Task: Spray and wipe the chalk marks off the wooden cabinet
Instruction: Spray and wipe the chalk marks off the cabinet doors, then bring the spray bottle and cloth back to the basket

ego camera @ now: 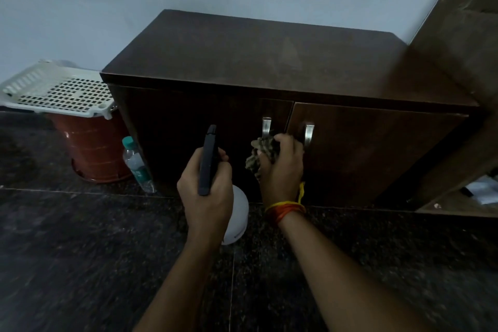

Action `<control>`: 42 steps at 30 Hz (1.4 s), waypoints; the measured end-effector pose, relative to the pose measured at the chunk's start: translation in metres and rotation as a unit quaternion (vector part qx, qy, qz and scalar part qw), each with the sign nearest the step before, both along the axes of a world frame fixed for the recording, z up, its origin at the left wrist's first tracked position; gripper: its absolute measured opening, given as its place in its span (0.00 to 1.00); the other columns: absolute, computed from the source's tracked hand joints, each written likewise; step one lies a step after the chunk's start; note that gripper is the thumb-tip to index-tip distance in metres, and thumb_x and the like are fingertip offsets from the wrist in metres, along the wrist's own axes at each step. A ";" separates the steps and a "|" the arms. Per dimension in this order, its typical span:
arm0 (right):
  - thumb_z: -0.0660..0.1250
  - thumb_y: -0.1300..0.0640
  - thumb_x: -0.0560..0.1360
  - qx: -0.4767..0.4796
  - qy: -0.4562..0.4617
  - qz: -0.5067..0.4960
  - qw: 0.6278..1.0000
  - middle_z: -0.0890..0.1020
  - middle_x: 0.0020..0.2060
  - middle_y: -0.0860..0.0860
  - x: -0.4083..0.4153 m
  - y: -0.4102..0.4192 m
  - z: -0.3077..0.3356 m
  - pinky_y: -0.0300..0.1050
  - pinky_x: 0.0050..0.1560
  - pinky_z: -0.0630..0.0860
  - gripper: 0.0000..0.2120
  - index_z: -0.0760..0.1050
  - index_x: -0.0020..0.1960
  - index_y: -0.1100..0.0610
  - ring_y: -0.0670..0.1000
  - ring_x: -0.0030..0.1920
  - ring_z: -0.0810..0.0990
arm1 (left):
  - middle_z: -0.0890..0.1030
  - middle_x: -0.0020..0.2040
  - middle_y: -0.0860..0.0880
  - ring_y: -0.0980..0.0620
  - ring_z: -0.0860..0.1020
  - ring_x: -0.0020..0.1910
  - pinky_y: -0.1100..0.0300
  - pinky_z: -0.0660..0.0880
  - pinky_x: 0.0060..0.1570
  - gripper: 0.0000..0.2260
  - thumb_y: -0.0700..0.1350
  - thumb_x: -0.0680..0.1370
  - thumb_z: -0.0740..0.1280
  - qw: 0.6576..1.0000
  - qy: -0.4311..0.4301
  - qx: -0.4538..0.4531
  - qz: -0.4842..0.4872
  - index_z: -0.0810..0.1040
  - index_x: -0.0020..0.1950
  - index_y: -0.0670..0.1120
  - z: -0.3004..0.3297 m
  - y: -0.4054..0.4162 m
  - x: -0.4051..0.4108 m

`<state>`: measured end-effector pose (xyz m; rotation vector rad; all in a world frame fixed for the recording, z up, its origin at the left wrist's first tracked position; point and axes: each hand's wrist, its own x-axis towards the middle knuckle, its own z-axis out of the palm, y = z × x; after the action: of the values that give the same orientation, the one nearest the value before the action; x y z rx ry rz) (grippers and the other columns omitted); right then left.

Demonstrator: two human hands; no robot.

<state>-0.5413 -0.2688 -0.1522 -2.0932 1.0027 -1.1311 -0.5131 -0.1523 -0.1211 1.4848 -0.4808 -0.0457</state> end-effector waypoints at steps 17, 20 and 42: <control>0.70 0.66 0.68 0.086 -0.039 0.038 0.995 0.75 0.49 0.53 -0.035 0.019 0.090 0.37 0.48 0.69 0.12 0.76 0.51 0.57 0.52 0.50 0.76 | 0.75 0.37 0.33 0.43 0.72 0.32 0.51 0.69 0.34 0.06 0.40 0.75 0.63 1.000 -0.002 0.026 0.017 0.76 0.40 0.48 0.095 0.006 0.004; 0.70 0.63 0.67 0.063 -0.067 0.037 0.995 0.77 0.47 0.54 -0.032 0.016 0.122 0.37 0.45 0.67 0.11 0.75 0.48 0.56 0.53 0.47 0.76 | 0.74 0.33 0.38 0.45 0.73 0.30 0.53 0.70 0.31 0.08 0.43 0.72 0.63 0.999 0.002 0.022 0.034 0.77 0.42 0.39 0.121 0.004 0.011; 0.70 0.63 0.68 0.106 -0.026 0.085 0.990 0.74 0.51 0.55 0.090 -0.040 0.250 0.30 0.39 0.61 0.12 0.75 0.50 0.56 0.47 0.43 0.70 | 0.81 0.43 0.44 0.50 0.77 0.33 0.53 0.77 0.39 0.08 0.43 0.71 0.63 0.996 0.026 0.058 0.060 0.79 0.46 0.43 0.255 -0.030 0.162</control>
<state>-0.4518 -0.3088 0.0979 -1.9300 0.8614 -0.9459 -0.3513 -0.1822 0.1336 1.6201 -0.3512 -0.0179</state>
